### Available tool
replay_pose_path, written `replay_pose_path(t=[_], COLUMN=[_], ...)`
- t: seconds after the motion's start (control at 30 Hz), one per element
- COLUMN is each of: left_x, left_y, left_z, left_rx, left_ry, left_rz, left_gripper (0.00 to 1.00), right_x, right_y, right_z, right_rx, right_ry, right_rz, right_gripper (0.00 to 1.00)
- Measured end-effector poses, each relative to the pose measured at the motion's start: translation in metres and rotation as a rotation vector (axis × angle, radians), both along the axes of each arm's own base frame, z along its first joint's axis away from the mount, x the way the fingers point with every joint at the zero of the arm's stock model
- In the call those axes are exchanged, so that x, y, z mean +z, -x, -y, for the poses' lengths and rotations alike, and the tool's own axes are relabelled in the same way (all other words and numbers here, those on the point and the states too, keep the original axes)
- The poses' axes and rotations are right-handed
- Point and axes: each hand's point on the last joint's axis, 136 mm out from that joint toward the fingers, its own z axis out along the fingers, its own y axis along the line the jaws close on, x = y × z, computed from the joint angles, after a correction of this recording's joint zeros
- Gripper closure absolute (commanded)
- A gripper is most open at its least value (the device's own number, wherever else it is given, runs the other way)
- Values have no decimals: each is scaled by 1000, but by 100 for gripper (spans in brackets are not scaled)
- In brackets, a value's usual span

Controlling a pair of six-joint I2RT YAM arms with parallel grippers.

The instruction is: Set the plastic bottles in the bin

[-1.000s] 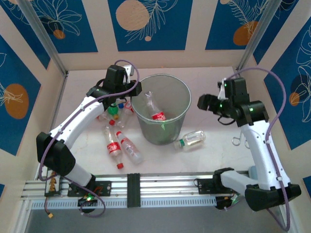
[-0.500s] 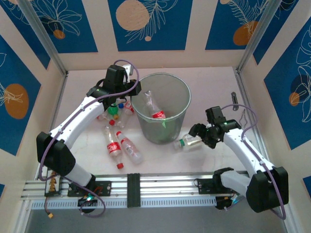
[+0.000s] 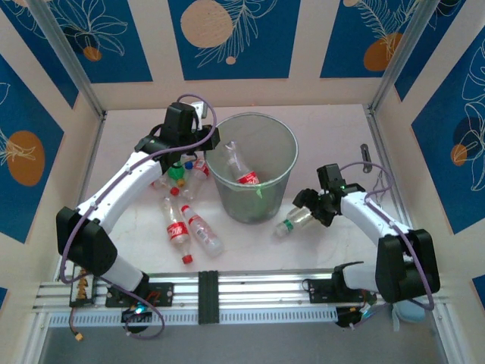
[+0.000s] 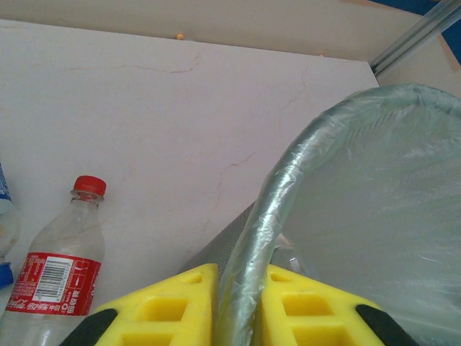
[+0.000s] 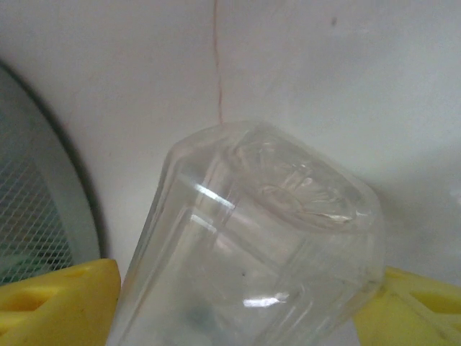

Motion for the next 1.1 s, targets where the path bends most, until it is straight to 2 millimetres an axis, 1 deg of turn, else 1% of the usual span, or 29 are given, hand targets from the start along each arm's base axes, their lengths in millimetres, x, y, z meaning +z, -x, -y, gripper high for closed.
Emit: replay_pose_path(t=[0.07, 0.17, 0.23, 0.33, 0.4, 0.47, 0.6, 0.7, 0.93, 1.03, 1.1], left_x=[0, 0, 0, 0, 0, 0, 0, 0, 0, 0, 0], left_y=[0, 0, 0, 0, 0, 0, 0, 0, 1, 1, 1], left_z=[0, 0, 0, 0, 0, 0, 0, 0, 0, 0, 0], left_rx=[0, 0, 0, 0, 0, 0, -1, -1, 0, -1, -1], left_ry=[0, 0, 0, 0, 0, 0, 1, 1, 2, 3, 5], left_rz=[0, 0, 0, 0, 0, 0, 0, 0, 1, 1, 0], left_gripper=[79, 79, 79, 79, 79, 79, 79, 79, 79, 79, 79], right_x=[2, 15, 25, 31, 29, 22, -2, -14, -17, -15, -9], right_y=[-11, -27, -31, -21, -13, -6, 1, 6, 7, 7, 7], right_z=[9, 14, 8, -9, -20, -24, -22, -22, -20, -16, -11], right_rx=[4, 25, 57, 120, 156, 173, 174, 182, 192, 189, 183], right_ry=[18, 40, 45, 45, 43, 41, 60, 69, 86, 98, 103], right_rz=[9, 46, 72, 72, 56, 32, -54, -94, -103, -97, -87], right_gripper=[18, 17, 16, 14, 13, 13, 17, 21, 33, 34, 35])
